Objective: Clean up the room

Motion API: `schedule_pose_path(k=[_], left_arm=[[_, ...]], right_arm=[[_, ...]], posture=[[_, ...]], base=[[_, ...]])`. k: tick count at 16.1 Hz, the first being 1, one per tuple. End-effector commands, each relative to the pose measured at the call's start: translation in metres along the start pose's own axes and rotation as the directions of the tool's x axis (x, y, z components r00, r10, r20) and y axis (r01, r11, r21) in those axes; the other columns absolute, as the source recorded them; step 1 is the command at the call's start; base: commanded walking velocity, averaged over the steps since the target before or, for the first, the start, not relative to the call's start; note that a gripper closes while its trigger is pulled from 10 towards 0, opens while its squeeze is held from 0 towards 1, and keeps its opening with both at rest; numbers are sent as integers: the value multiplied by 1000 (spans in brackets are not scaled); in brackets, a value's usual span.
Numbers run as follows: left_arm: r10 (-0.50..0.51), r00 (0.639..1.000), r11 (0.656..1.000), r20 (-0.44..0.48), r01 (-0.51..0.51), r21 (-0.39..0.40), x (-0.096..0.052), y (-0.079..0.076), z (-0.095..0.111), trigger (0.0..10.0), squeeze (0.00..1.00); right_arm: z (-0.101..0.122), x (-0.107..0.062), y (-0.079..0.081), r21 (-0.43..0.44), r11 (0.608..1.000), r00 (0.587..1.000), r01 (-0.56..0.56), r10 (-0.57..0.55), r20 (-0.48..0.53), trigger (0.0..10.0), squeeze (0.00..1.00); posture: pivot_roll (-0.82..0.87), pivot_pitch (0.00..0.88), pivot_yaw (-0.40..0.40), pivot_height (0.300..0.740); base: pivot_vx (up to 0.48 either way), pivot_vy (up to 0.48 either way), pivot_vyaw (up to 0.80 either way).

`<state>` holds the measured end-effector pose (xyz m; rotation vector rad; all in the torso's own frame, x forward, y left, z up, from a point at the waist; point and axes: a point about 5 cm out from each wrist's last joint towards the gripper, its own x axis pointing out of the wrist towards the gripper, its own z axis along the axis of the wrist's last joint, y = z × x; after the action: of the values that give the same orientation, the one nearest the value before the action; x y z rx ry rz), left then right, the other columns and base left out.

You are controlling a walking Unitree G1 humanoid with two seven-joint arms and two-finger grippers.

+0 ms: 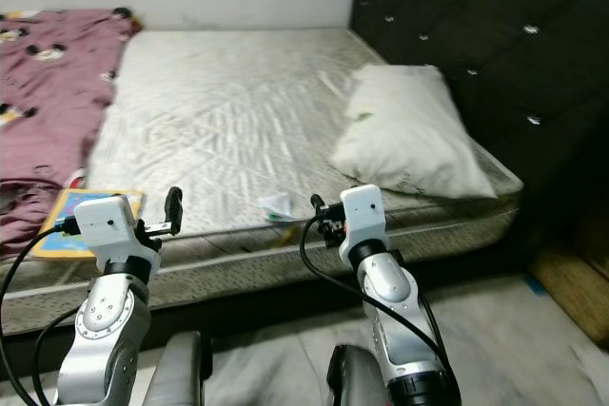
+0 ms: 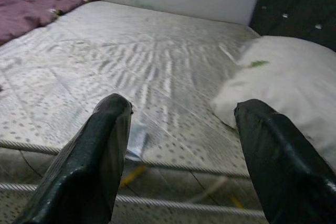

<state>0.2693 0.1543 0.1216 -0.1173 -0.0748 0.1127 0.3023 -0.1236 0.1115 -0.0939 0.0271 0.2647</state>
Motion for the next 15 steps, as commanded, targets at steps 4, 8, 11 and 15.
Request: schedule_pose_path(k=[4, 8, 11, 15], left_arm=[[-24, 999, 1000, 22, 24, -4, 1, -4, 4, 10000, 0], [-45, 999, 999, 20, 45, -11, 0, -6, 4, 10000, 0], [-54, 998, 998, 19, 54, -12, -1, -7, 3, 10000, 0], [-63, 998, 998, 25, 63, -12, 0, -8, 6, 10000, 0]], right_arm=[[4, 3, 1, -44, 999, 999, -28, 29, 22, 10000, 0], [4, 1, 3, -51, 998, 999, -45, 46, 26, 10000, 0], [3, 2, 3, -50, 998, 998, -49, 50, 23, 10000, 0], [5, 2, 5, -53, 997, 998, -60, 62, 27, 10000, 0]], posture=[[55, 29, -42, 564], [57, 30, -42, 564], [57, 30, -42, 564], [49, 54, -39, 564]], base=[[65, 0, 200], [291, 0, 709], [336, 0, 0], [362, 0, 0]])
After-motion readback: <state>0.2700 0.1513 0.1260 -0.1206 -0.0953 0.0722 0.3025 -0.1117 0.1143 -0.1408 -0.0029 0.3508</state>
